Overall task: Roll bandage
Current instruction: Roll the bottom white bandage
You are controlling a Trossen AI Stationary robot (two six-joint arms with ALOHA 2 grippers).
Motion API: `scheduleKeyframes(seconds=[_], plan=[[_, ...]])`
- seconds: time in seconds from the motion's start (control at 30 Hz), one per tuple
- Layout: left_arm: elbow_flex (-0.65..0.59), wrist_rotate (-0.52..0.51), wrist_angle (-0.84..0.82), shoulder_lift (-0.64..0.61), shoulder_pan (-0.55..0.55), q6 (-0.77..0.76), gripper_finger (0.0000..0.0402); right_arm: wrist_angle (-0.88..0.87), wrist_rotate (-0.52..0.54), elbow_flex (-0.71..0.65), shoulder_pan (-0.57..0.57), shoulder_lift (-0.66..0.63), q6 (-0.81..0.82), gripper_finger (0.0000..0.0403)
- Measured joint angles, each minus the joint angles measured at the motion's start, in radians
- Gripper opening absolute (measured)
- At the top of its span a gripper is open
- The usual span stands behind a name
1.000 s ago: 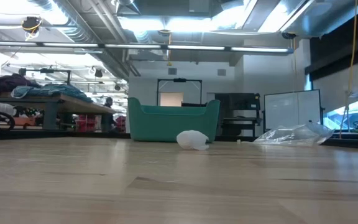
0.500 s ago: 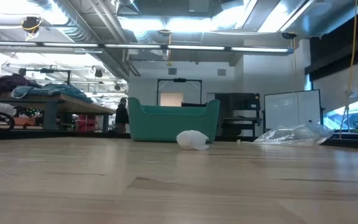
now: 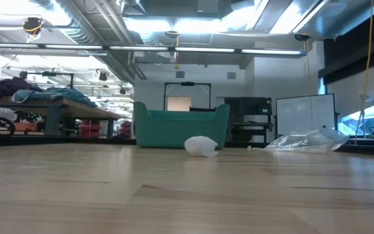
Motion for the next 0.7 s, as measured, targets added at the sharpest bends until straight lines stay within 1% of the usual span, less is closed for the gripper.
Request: scheduleKeyframes(seconds=[0.13, 0.23, 0.3, 0.37, 0.47, 0.7], plan=[[0.0, 0.032, 0.0, -0.012, -0.02, -0.102, 0.004, 0.182, -0.009, -0.126, -0.037, 0.0, 0.025, 0.0269], [0.0, 0.034, 0.0, -0.008, -0.043, -0.16, 0.004, 0.299, -0.064, -0.192, -0.056, 0.0, 0.059, 0.0269], [0.0, 0.034, -0.001, -0.004, -0.058, -0.193, 0.004, 0.316, -0.073, -0.216, -0.057, 0.0, 0.09, 0.0269], [0.0, 0.034, -0.002, -0.001, -0.072, -0.195, 0.004, 0.325, -0.08, -0.223, -0.059, 0.001, 0.094, 0.0269], [0.0, 0.034, 0.0, -0.002, -0.083, -0.199, 0.004, 0.382, -0.094, -0.228, -0.058, 0.0, 0.096, 0.0269], [0.0, 0.033, -0.001, -0.002, -0.071, -0.178, 0.004, 0.413, -0.099, -0.23, -0.061, 0.0, 0.096, 0.0269]])
